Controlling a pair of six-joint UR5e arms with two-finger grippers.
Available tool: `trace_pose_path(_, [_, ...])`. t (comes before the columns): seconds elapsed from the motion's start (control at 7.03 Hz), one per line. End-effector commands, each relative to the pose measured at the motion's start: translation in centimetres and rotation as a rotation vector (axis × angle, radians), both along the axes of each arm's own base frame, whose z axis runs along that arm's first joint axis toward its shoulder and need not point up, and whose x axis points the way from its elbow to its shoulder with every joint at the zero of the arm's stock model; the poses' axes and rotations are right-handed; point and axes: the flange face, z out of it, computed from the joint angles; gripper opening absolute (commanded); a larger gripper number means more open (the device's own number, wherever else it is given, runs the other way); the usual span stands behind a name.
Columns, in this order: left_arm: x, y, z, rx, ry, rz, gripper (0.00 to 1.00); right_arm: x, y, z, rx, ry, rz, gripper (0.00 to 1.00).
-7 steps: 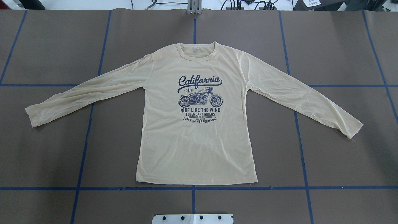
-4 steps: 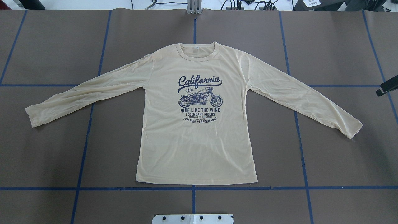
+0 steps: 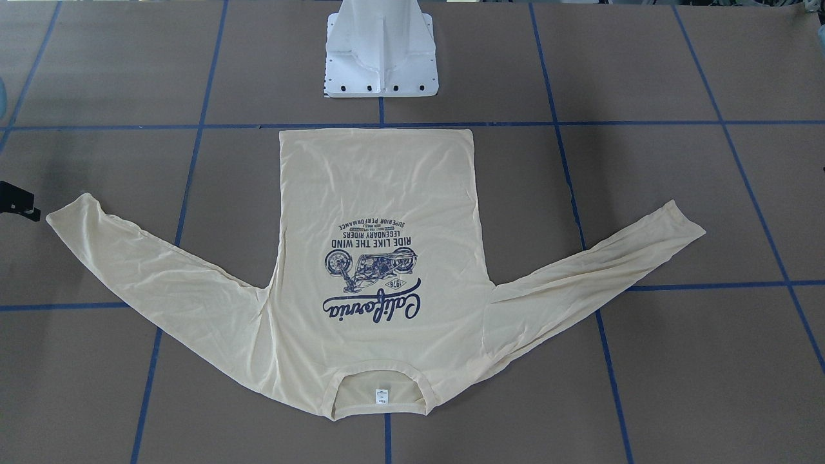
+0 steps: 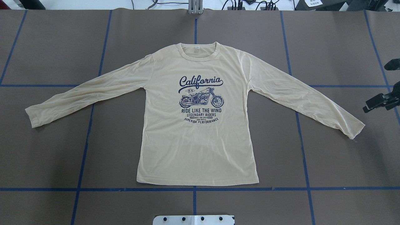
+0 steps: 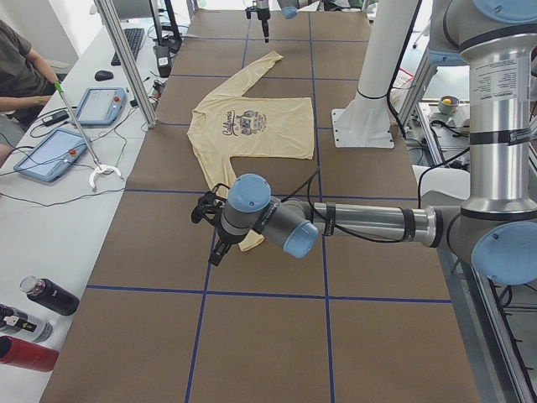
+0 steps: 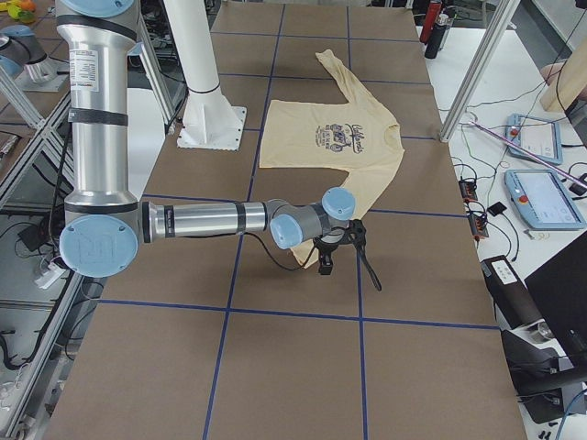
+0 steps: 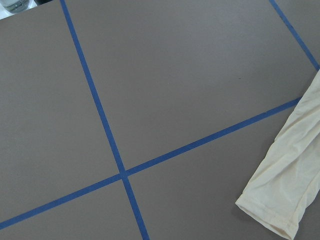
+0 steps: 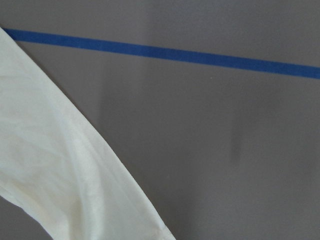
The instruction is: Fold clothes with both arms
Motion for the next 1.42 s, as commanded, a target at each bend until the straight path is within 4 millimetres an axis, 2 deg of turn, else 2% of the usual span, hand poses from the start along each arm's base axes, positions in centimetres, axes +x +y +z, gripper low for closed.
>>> trace_pose_path(0.0, [0.0,0.0,-0.1,0.004,0.003,-0.004,0.99,-1.7,0.9,2.0,-0.015,-0.005,-0.006,1.00])
trace_pose_path(0.28, [0.1,0.0,0.1,0.000,0.003,-0.003,0.99,-5.1,1.7,1.6,-0.056,0.003,0.075,0.99])
trace_pose_path(0.57, [0.1,0.0,0.3,-0.004,0.002,-0.003,0.99,-5.3,2.2,3.0,-0.060,0.001,0.077,0.95])
trace_pose_path(0.71, [0.1,0.0,0.3,-0.004,0.002,-0.003,0.99,-5.2,2.4,3.1,-0.059,0.000,0.078,0.73])
trace_pose_path(0.85, [0.1,0.0,0.3,-0.004,0.002,-0.003,0.99,-5.2,2.3,3.1,-0.060,-0.001,0.079,0.19])
trace_pose_path(1.0, [0.1,0.0,0.3,-0.004,0.002,-0.003,0.99,-5.2,2.3,2.6,-0.052,-0.008,0.078,0.00])
trace_pose_path(1.14, [0.1,0.0,0.3,-0.004,0.004,-0.002,0.99,-5.2,2.4,2.7,-0.056,-0.008,0.076,0.00])
trace_pose_path(1.28, [0.1,0.0,0.2,-0.002,0.004,-0.002,0.99,-4.9,2.8,1.4,-0.043,-0.029,0.076,0.00])
